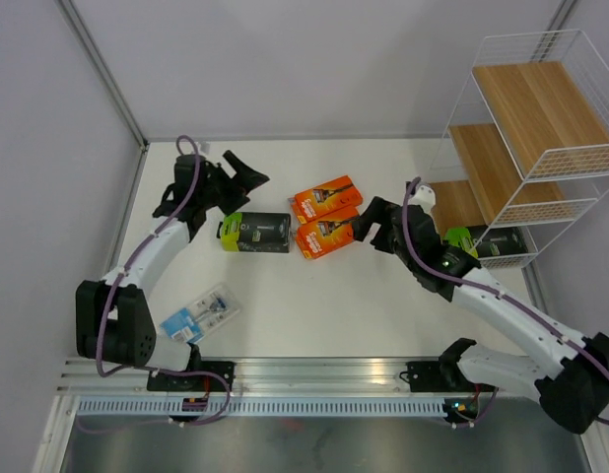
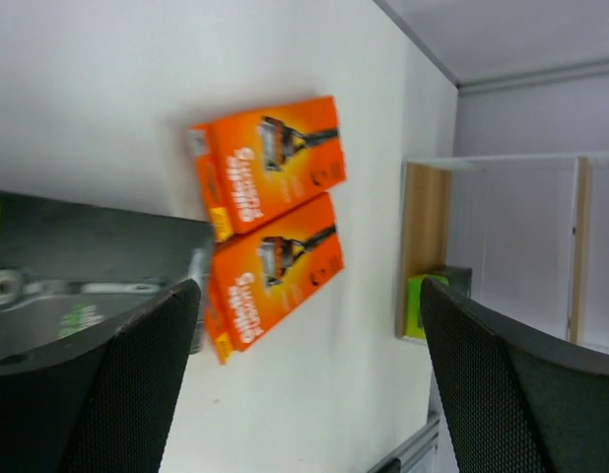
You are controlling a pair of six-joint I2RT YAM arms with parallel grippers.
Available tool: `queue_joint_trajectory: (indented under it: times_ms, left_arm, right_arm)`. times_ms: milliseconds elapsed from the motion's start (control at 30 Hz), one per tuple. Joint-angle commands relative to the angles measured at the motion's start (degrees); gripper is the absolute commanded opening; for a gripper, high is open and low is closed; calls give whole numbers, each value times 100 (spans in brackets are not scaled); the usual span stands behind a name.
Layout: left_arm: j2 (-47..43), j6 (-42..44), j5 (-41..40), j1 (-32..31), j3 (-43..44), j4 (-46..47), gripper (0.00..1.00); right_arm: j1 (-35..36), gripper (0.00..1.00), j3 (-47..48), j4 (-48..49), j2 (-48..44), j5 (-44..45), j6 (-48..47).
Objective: Place and organize the shaving razors onto the shelf
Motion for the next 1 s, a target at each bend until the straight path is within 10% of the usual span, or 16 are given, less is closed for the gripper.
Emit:
queue_joint_trajectory:
  times_ms: [0, 300, 967]
  left_arm:
    - [-391, 618, 681, 845, -436, -621, 94]
    - [-164, 829, 1157, 2648, -1192, -280, 84]
    - [1646, 618, 1658, 2790, -1808, 2357, 47]
  right_arm:
    - [10, 98, 342, 969, 627, -573, -243]
    - [229, 98, 886, 2068, 2437, -1232, -401]
    - [309, 98, 2215, 2289, 4418, -2067, -560]
